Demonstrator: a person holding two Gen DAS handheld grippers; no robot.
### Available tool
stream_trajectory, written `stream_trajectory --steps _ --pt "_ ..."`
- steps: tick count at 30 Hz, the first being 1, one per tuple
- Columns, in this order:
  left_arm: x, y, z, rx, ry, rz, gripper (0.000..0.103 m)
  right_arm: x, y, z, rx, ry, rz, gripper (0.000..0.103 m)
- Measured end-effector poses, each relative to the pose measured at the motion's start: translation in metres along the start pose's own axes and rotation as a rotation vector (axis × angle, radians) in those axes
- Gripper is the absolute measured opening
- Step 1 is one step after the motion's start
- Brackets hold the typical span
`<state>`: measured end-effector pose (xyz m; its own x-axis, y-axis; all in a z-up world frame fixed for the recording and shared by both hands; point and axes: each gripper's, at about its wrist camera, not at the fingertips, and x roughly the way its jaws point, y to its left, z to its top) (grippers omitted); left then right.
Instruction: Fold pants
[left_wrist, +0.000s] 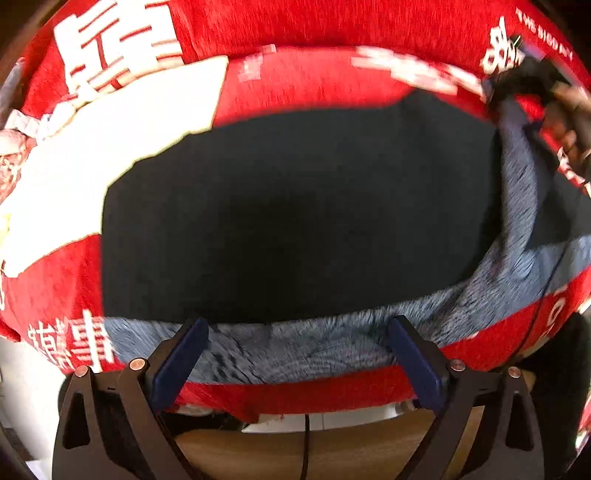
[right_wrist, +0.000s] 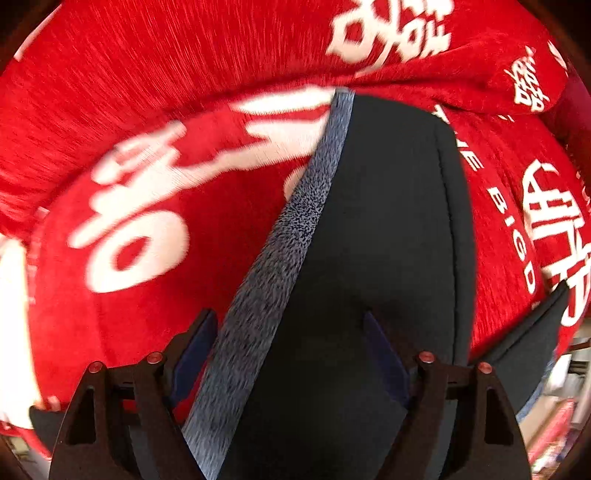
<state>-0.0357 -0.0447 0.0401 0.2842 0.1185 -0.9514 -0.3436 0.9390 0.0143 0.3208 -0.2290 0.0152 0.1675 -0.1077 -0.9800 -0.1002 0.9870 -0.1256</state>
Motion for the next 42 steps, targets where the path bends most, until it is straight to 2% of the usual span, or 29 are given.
stream_trajectory --steps 1,2,3,4,5,6,7,10,11,15,17,19,20,21,23,25,28,30,32,34,35,36,38,40,42 --pt "-0.008 0.0 0.004 0.008 -0.026 -0.001 0.098 0.003 0.001 -0.001 -0.014 -0.003 -0.014 0.086" --pt "-0.014 0.0 0.006 0.012 -0.041 -0.003 0.098 -0.002 -0.003 -0.004 0.002 -0.046 -0.004 0.077" --pt "-0.017 0.0 0.011 0.012 -0.05 -0.01 0.098 -0.007 -0.007 -0.006 0.011 -0.061 -0.001 0.045" --pt "-0.02 0.001 0.016 -0.001 -0.047 -0.032 0.098 -0.013 -0.012 -0.009 0.016 -0.067 0.038 0.034" --pt "-0.021 0.002 0.02 -0.021 -0.04 -0.06 0.098 -0.023 -0.022 -0.017 0.029 -0.089 0.095 0.016" --pt "-0.019 0.004 0.026 -0.045 -0.034 -0.09 0.098 -0.033 -0.029 -0.024 0.038 -0.116 0.115 0.002" --pt "-0.018 0.005 0.032 -0.065 -0.03 -0.111 0.098 -0.047 -0.042 -0.035 0.055 -0.161 0.134 0.002" --pt "-0.02 0.001 0.045 -0.071 -0.047 -0.129 0.098 -0.08 -0.078 -0.071 0.096 -0.274 0.159 0.002" --pt "-0.02 -0.004 0.046 -0.066 -0.054 -0.138 0.098 -0.093 -0.099 -0.093 0.132 -0.313 0.177 0.002" --pt "-0.008 -0.033 0.052 -0.02 -0.034 -0.172 0.098 -0.105 -0.15 -0.165 0.224 -0.383 0.193 0.003" --pt "0.009 -0.052 0.047 0.028 0.01 -0.151 0.098 -0.091 -0.163 -0.196 0.243 -0.376 0.161 0.003" --pt "0.026 -0.071 0.034 0.103 0.038 -0.073 0.101 -0.073 -0.173 -0.213 0.249 -0.359 0.155 0.003" --pt "0.027 -0.083 0.028 0.162 0.004 -0.015 0.102 -0.062 -0.176 -0.219 0.249 -0.335 0.168 0.003" --pt "0.025 -0.089 0.024 0.189 -0.023 0.009 0.102 -0.05 -0.182 -0.225 0.258 -0.31 0.192 0.003" --pt "0.021 -0.092 0.026 0.179 0.002 -0.028 0.102 -0.037 -0.194 -0.23 0.281 -0.305 0.273 0.005" --pt "0.01 -0.084 0.031 0.123 0.011 -0.125 0.102 -0.036 -0.208 -0.231 0.295 -0.33 0.346 0.006" --pt "-0.015 -0.075 0.035 0.092 -0.074 -0.144 0.102 -0.038 -0.23 -0.231 0.351 -0.342 0.432 0.015" --pt "-0.023 -0.069 0.036 0.064 -0.093 -0.128 0.102 -0.04 -0.245 -0.236 0.413 -0.344 0.44 0.024" --pt "-0.015 -0.058 0.036 0.012 -0.065 -0.118 0.102 -0.044 -0.25 -0.239 0.434 -0.357 0.423 0.026" --pt "0.002 -0.048 0.036 -0.038 -0.001 -0.105 0.102 -0.049 -0.245 -0.236 0.394 -0.367 0.36 0.034" --pt "0.01 -0.045 0.034 -0.055 0.026 -0.103 0.102 -0.052 -0.241 -0.234 0.363 -0.366 0.332 0.047" --pt "0.017 -0.044 0.031 -0.068 0.046 -0.104 0.102 -0.052 -0.243 -0.232 0.364 -0.365 0.339 0.065" --pt "0.019 -0.039 0.027 -0.066 0.049 -0.095 0.102 -0.047 -0.258 -0.236 0.425 -0.384 0.41 0.082" --pt "0.015 -0.045 0.025 -0.036 0.04 -0.087 0.102 -0.036 -0.283 -0.246 0.51 -0.405 0.496 0.082" --pt "0.008 -0.046 0.024 -0.037 0.029 -0.115 0.102 -0.014 -0.313 -0.26 0.656 -0.399 0.618 0.082"
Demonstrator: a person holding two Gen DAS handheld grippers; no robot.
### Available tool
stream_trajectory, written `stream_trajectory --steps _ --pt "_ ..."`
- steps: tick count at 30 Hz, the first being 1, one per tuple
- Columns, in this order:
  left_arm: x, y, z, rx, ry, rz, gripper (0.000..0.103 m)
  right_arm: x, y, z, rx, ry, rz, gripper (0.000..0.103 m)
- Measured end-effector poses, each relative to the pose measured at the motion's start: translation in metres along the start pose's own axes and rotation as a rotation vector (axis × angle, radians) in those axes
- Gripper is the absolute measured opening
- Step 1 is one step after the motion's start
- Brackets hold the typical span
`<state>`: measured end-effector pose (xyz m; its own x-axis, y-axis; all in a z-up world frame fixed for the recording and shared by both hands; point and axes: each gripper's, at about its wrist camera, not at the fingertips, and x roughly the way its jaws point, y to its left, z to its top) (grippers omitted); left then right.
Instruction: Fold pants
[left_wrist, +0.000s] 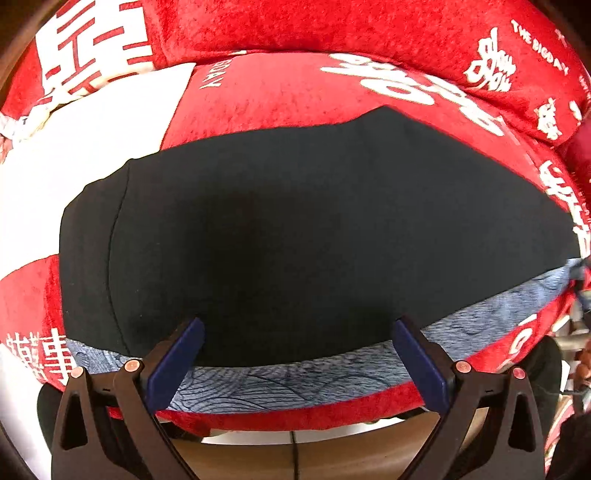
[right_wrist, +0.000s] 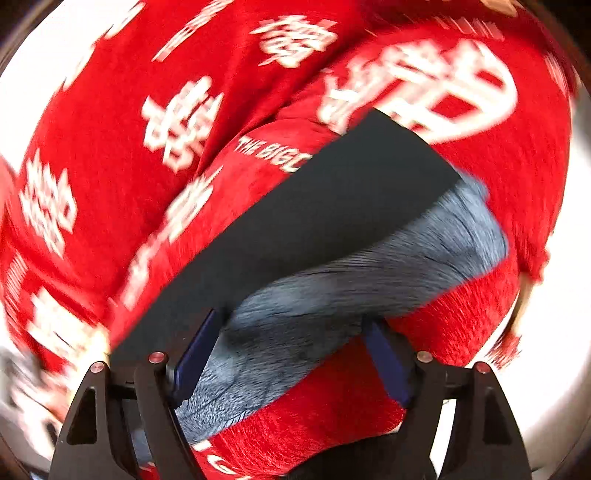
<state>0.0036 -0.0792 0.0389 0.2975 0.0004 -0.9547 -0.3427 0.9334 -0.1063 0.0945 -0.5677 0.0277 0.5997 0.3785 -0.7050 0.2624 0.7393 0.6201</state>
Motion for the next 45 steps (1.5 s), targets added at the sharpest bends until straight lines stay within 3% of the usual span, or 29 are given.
stream_trajectory --steps 3,5,7,8,9,11,14,17,20,22,24,25,28,29,31,32,33,35,37,39,42,44,45 --pt "-0.004 -0.014 0.002 0.033 -0.02 -0.013 0.102 -0.014 -0.048 0.011 0.149 -0.093 0.061 0.082" --pt "0.01 -0.025 0.007 0.091 0.018 0.019 0.102 -0.015 -0.062 0.022 0.172 -0.128 0.061 0.082" --pt "0.022 -0.039 0.003 0.149 0.035 0.081 0.102 -0.007 -0.07 0.032 0.195 -0.108 0.071 0.081" --pt "0.022 -0.046 0.001 0.169 0.017 0.1 0.102 -0.003 -0.072 0.037 0.213 -0.094 0.066 0.07" --pt "0.021 -0.049 0.0 0.175 0.014 0.098 0.102 -0.004 -0.071 0.042 0.209 -0.106 0.047 0.047" --pt "0.018 -0.049 0.0 0.154 0.025 0.063 0.102 -0.012 -0.06 0.051 0.168 -0.099 0.011 0.01" --pt "0.005 -0.047 0.002 0.13 -0.011 0.045 0.102 -0.032 -0.025 0.055 0.025 -0.159 -0.049 0.008" --pt "-0.006 -0.055 -0.001 0.164 -0.055 0.054 0.102 -0.043 0.025 0.063 -0.178 -0.195 -0.187 0.008" --pt "-0.015 -0.057 -0.003 0.179 -0.078 0.035 0.102 -0.051 0.066 0.075 -0.337 -0.262 -0.196 0.008" --pt "-0.005 -0.062 -0.003 0.185 -0.039 0.055 0.102 -0.047 0.07 0.082 -0.373 -0.27 -0.218 0.008" --pt "0.016 -0.062 -0.003 0.205 0.042 0.128 0.102 -0.019 0.058 0.094 -0.369 -0.212 -0.313 0.008" --pt "0.023 -0.06 -0.007 0.207 0.063 0.129 0.102 -0.007 0.049 0.097 -0.344 -0.169 -0.345 0.008" --pt "0.012 -0.058 -0.013 0.213 0.037 0.114 0.102 0.032 0.012 0.094 -0.237 0.003 -0.457 0.009" --pt "0.01 -0.056 -0.013 0.205 0.033 0.105 0.102 0.031 0.006 0.09 -0.219 0.0 -0.465 0.013" --pt "0.004 -0.053 -0.012 0.186 0.016 0.099 0.102 0.018 0.004 0.086 -0.179 -0.061 -0.508 0.039" --pt "0.002 -0.052 -0.01 0.181 0.009 0.096 0.102 0.009 0.006 0.087 -0.153 -0.099 -0.553 0.056" --pt "0.0 -0.052 -0.009 0.176 0.004 0.09 0.102 -0.004 0.009 0.086 -0.129 -0.161 -0.574 0.062" --pt "-0.001 -0.055 -0.005 0.166 -0.006 0.082 0.102 -0.02 0.025 0.078 -0.152 -0.242 -0.55 0.062" --pt "0.005 -0.061 -0.003 0.161 0.001 0.071 0.102 -0.021 0.057 0.059 -0.285 -0.247 -0.487 0.062" --pt "0.016 -0.067 -0.002 0.182 0.019 0.086 0.102 -0.007 0.095 0.025 -0.469 -0.168 -0.383 0.066" --pt "0.016 -0.073 -0.008 0.213 -0.001 0.108 0.102 0.03 0.142 -0.048 -0.748 0.024 -0.225 0.069" --pt "0.015 -0.067 -0.008 0.206 0.008 0.085 0.102 0.049 0.153 -0.082 -0.884 0.098 -0.212 0.071" --pt "0.012 -0.062 -0.008 0.201 0.011 0.069 0.102 0.067 0.154 -0.099 -0.971 0.135 -0.281 0.075"
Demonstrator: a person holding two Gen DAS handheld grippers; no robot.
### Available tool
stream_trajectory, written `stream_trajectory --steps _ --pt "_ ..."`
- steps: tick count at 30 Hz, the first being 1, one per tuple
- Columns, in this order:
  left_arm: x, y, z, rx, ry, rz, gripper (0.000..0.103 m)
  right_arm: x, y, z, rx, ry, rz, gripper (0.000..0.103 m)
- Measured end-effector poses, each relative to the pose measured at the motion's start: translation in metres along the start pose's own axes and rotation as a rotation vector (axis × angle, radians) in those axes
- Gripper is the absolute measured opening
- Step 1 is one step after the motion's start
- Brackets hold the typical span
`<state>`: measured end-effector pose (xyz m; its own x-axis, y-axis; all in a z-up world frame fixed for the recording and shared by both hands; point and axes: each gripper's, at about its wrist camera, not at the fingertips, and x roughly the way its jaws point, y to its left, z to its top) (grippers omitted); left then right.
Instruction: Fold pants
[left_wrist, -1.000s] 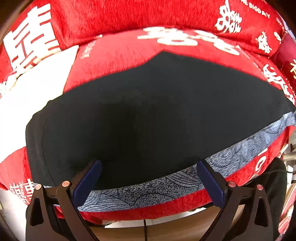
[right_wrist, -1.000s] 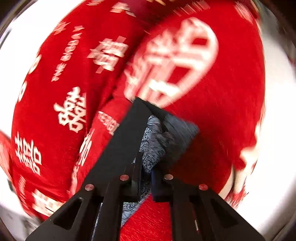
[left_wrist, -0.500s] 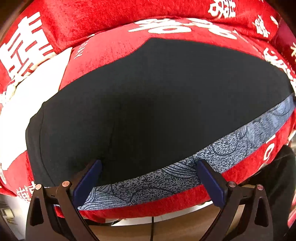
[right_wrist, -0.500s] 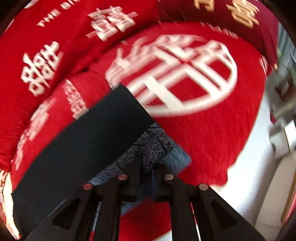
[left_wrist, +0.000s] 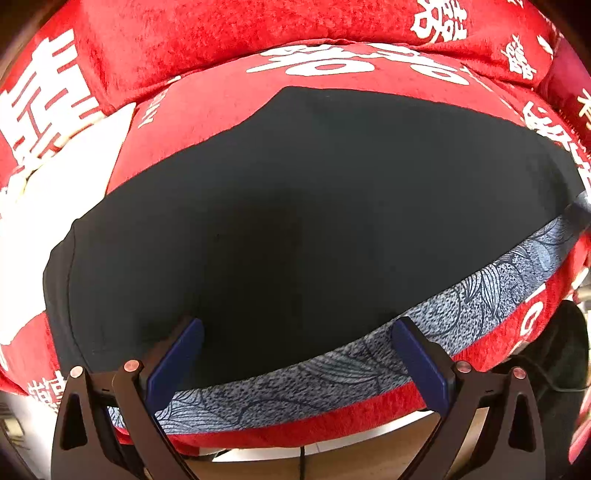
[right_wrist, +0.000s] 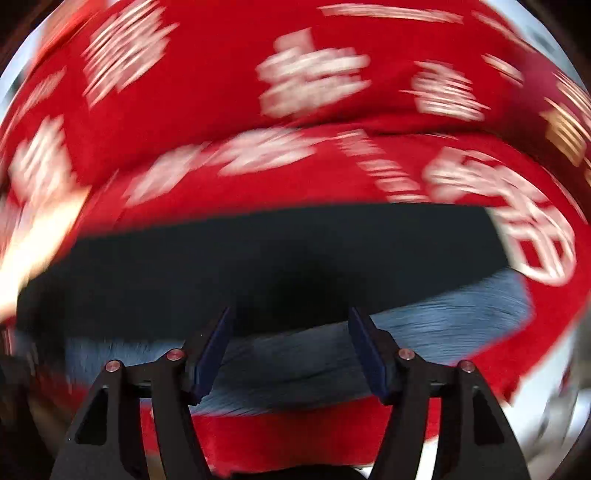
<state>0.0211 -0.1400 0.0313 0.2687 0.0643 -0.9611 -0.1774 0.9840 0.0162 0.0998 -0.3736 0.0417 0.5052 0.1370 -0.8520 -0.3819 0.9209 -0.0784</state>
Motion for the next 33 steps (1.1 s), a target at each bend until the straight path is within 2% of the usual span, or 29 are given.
stream_trajectory --steps 1,2,3,4,5,7,9,11,14,17,18,20,22,26,28,29,31,33 --pt "-0.004 0.005 -0.002 -0.009 -0.005 0.004 0.102 0.007 0.004 -0.004 -0.02 0.005 -0.032 0.078" --pt "-0.008 0.011 -0.003 -0.021 -0.02 0.039 0.102 0.005 0.0 -0.006 -0.001 -0.025 -0.04 0.085" --pt "-0.013 0.017 -0.004 -0.034 -0.038 0.063 0.102 0.004 -0.011 -0.004 0.05 0.0 -0.029 0.085" --pt "-0.02 0.027 -0.005 -0.059 -0.056 0.048 0.102 0.002 -0.019 -0.002 0.086 0.017 -0.026 0.085" --pt "-0.024 0.033 -0.004 -0.086 -0.065 0.027 0.102 -0.005 -0.026 0.002 0.116 0.0 -0.022 0.085" --pt "-0.027 0.046 0.006 -0.157 -0.077 -0.006 0.102 -0.027 -0.027 0.013 0.115 -0.097 0.009 0.086" --pt "-0.021 0.047 0.022 -0.194 -0.075 0.0 0.102 -0.033 -0.009 0.036 0.079 -0.135 0.012 0.086" --pt "-0.012 0.043 0.039 -0.222 -0.075 0.034 0.102 -0.021 0.022 0.06 0.031 -0.115 0.028 0.086" --pt "0.009 0.044 0.06 -0.267 -0.035 0.098 0.102 0.006 0.057 0.082 -0.038 -0.054 0.056 0.086" --pt "0.023 0.062 0.061 -0.297 0.002 0.086 0.102 0.043 0.065 0.087 -0.067 0.053 0.042 0.086" --pt "0.022 0.065 0.059 -0.291 -0.004 0.082 0.102 0.05 0.054 0.086 -0.06 0.062 0.02 0.086" --pt "0.021 0.075 0.055 -0.279 -0.02 0.076 0.102 0.047 0.027 0.082 -0.013 0.03 0.038 0.086" --pt "0.021 0.084 0.051 -0.29 -0.022 0.08 0.102 0.047 -0.005 0.079 0.041 0.033 -0.011 0.087" --pt "0.019 0.097 0.046 -0.312 -0.025 0.083 0.102 0.055 -0.109 0.07 0.281 0.067 -0.082 0.096" --pt "0.017 0.102 0.042 -0.31 -0.03 0.076 0.102 0.058 -0.148 0.062 0.383 0.087 -0.112 0.097" --pt "0.016 0.103 0.041 -0.309 -0.033 0.073 0.102 0.059 -0.166 0.058 0.434 0.095 -0.12 0.101" --pt "0.01 0.108 0.036 -0.323 -0.04 0.045 0.102 0.057 -0.188 0.05 0.505 0.109 -0.127 0.102" --pt "-0.001 0.115 0.03 -0.346 -0.061 0.06 0.102 0.05 -0.182 0.05 0.509 0.124 -0.157 0.102"
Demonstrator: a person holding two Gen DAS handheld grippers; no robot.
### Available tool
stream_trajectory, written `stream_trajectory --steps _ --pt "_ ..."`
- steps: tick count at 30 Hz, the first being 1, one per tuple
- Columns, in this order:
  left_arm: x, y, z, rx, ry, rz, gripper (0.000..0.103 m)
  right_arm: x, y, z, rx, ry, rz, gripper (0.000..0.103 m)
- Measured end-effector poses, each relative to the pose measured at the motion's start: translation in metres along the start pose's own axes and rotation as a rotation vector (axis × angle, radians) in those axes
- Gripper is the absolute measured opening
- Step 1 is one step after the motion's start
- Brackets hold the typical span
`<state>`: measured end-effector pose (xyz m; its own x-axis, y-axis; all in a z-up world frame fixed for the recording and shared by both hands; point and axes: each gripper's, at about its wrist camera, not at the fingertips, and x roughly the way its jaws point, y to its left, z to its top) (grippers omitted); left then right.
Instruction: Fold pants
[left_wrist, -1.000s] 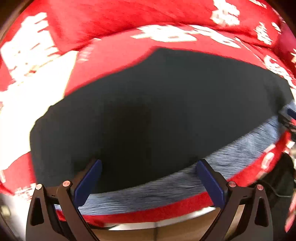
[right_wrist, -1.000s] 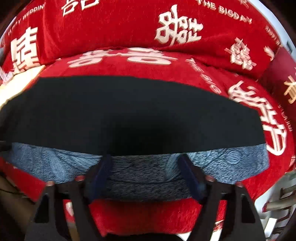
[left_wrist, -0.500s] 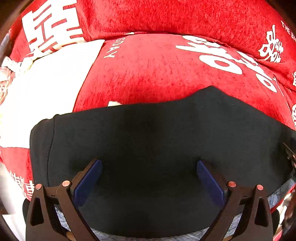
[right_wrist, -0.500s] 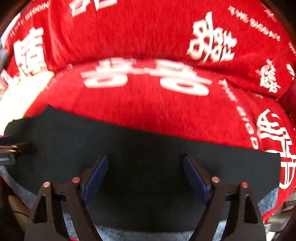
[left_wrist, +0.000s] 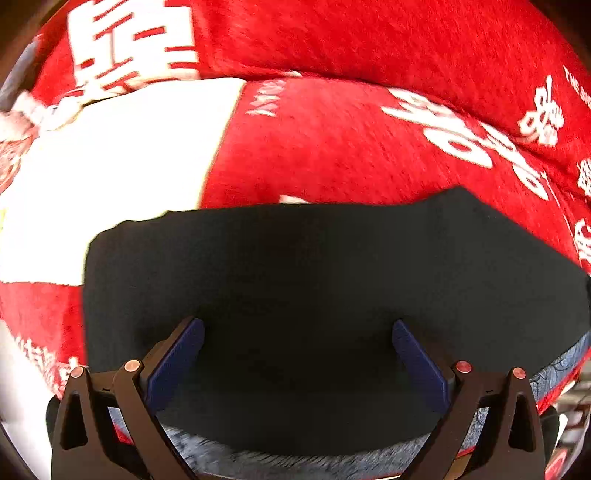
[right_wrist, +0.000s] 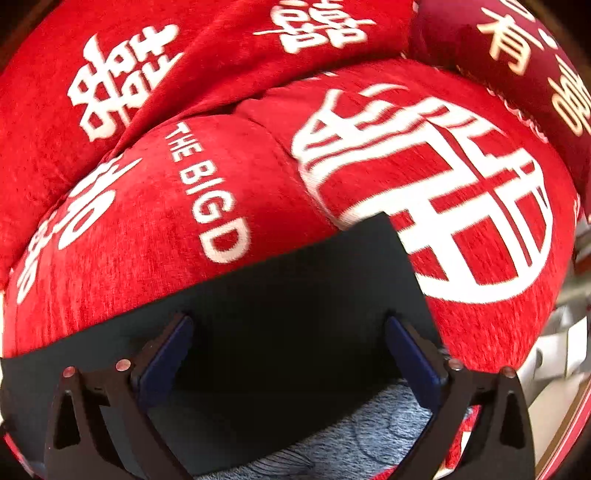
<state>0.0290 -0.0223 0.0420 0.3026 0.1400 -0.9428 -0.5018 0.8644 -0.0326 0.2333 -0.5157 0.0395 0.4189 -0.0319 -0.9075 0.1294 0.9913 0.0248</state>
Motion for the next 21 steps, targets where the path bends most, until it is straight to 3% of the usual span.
stream_trajectory --steps 1,3,6,10,12,13,14,18,21 --pt "-0.008 0.008 -0.003 -0.009 -0.026 0.008 0.102 -0.008 0.008 -0.005 -0.019 -0.003 -0.007 0.102" --pt "-0.017 0.024 -0.01 -0.031 -0.048 0.026 0.102 -0.034 0.038 -0.025 -0.103 -0.05 0.076 0.102" --pt "-0.015 0.044 -0.025 -0.057 -0.023 0.038 0.102 -0.07 0.104 -0.077 -0.286 -0.092 0.179 0.102" --pt "0.007 0.061 -0.041 -0.09 0.024 0.025 0.103 -0.093 0.193 -0.148 -0.558 -0.151 0.202 0.102" --pt "0.01 0.069 -0.045 -0.13 0.007 -0.019 0.103 -0.078 0.225 -0.173 -0.65 -0.099 0.19 0.102" --pt "0.007 0.069 -0.044 -0.126 0.016 -0.013 0.103 -0.066 0.234 -0.179 -0.67 -0.06 0.157 0.102" --pt "0.004 0.068 -0.043 -0.12 0.021 -0.005 0.103 -0.065 0.237 -0.182 -0.656 -0.078 0.137 0.102" --pt "-0.016 0.062 -0.053 -0.076 -0.037 -0.023 0.103 -0.095 0.248 -0.187 -0.643 -0.129 0.178 0.102" --pt "-0.006 0.057 -0.062 -0.046 -0.006 -0.024 0.103 -0.108 0.265 -0.208 -0.686 -0.15 0.22 0.102"
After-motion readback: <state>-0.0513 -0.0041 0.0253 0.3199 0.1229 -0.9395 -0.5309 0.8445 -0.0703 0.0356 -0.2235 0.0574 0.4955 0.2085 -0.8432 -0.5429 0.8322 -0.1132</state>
